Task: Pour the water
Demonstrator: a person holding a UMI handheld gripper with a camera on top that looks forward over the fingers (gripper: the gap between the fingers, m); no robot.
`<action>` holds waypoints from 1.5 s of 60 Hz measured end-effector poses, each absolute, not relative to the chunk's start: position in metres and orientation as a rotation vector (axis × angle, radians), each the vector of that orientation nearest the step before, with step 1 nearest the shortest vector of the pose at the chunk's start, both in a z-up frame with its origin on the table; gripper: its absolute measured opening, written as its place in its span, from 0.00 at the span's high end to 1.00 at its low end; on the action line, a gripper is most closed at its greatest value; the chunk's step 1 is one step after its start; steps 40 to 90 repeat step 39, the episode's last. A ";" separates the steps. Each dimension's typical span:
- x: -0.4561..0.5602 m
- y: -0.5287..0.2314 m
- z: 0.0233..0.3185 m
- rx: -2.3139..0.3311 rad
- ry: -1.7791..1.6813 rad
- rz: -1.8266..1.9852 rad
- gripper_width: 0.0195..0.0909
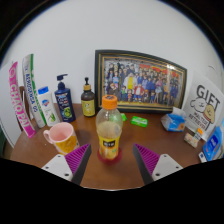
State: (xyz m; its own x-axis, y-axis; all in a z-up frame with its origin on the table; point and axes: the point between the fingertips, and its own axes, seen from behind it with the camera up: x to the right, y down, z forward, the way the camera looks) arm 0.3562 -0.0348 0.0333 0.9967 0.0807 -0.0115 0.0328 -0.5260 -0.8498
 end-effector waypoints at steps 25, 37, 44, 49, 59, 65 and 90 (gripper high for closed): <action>0.303 -0.243 0.119 -2.216 -0.012 -0.012 0.07; 0.291 -0.275 0.113 -2.249 0.009 -0.010 0.07; 0.295 -0.278 0.111 -2.255 0.010 -0.028 0.07; 0.295 -0.278 0.111 -2.255 0.010 -0.028 0.07; 0.295 -0.278 0.111 -2.255 0.010 -0.028 0.07; 0.295 -0.278 0.111 -2.255 0.010 -0.028 0.07; 0.295 -0.278 0.111 -2.255 0.010 -0.028 0.07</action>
